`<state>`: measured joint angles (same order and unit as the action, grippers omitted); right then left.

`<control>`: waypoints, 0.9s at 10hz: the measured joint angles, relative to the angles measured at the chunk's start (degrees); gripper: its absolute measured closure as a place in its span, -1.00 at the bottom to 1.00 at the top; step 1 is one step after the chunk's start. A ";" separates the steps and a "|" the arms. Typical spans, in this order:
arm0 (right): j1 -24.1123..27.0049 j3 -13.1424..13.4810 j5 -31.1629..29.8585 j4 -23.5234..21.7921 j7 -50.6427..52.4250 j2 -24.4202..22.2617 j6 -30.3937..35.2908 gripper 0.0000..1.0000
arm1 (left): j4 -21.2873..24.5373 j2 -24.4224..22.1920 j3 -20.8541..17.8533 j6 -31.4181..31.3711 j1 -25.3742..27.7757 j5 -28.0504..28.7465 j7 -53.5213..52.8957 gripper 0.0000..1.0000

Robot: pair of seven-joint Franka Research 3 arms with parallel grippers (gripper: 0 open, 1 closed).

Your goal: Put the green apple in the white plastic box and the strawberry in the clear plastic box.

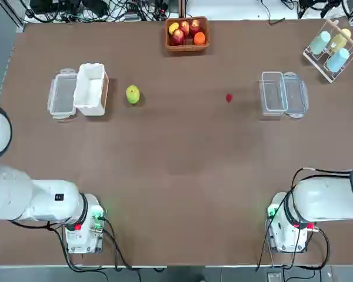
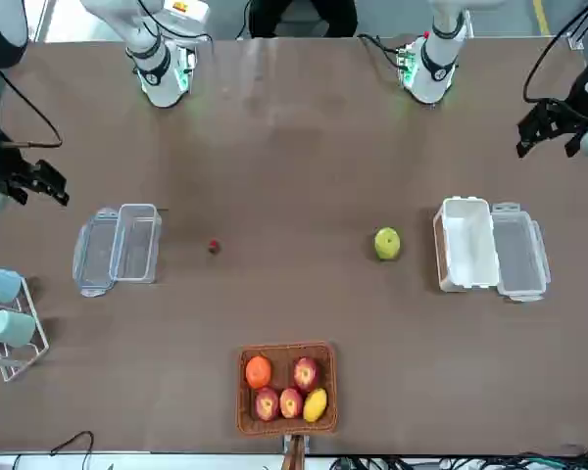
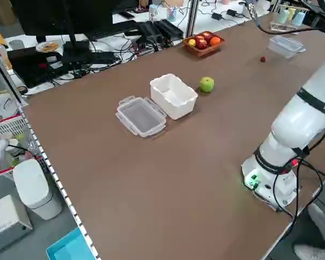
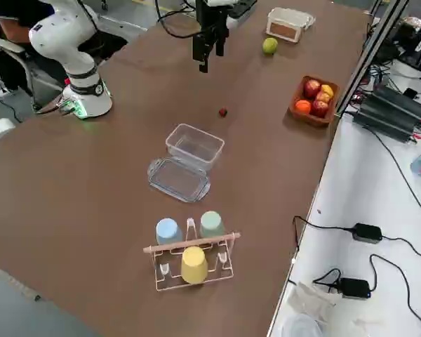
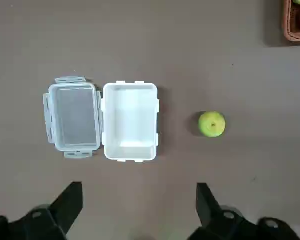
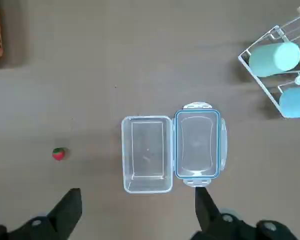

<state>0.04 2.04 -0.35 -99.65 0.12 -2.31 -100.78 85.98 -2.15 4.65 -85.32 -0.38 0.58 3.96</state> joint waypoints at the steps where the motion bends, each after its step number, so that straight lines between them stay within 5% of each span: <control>1: -0.02 -0.01 0.00 0.00 0.00 0.00 0.31 -1.00 | 0.00 0.00 0.01 -0.12 -0.02 -0.29 0.00 -1.00; 6: -0.36 -0.10 0.00 0.02 -0.01 0.00 1.44 -1.00 | 0.45 3.40 1.26 -2.28 -1.17 -2.56 2.27 -1.00; 9: -1.46 -0.11 0.01 -0.02 -3.93 0.08 1.04 -1.00 | 0.66 9.13 6.05 -6.45 -1.60 -2.56 15.10 -1.00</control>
<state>-1.42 1.92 -0.34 -99.67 -3.81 -2.23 -99.74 86.64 6.98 10.70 -91.77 -1.98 -1.98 19.05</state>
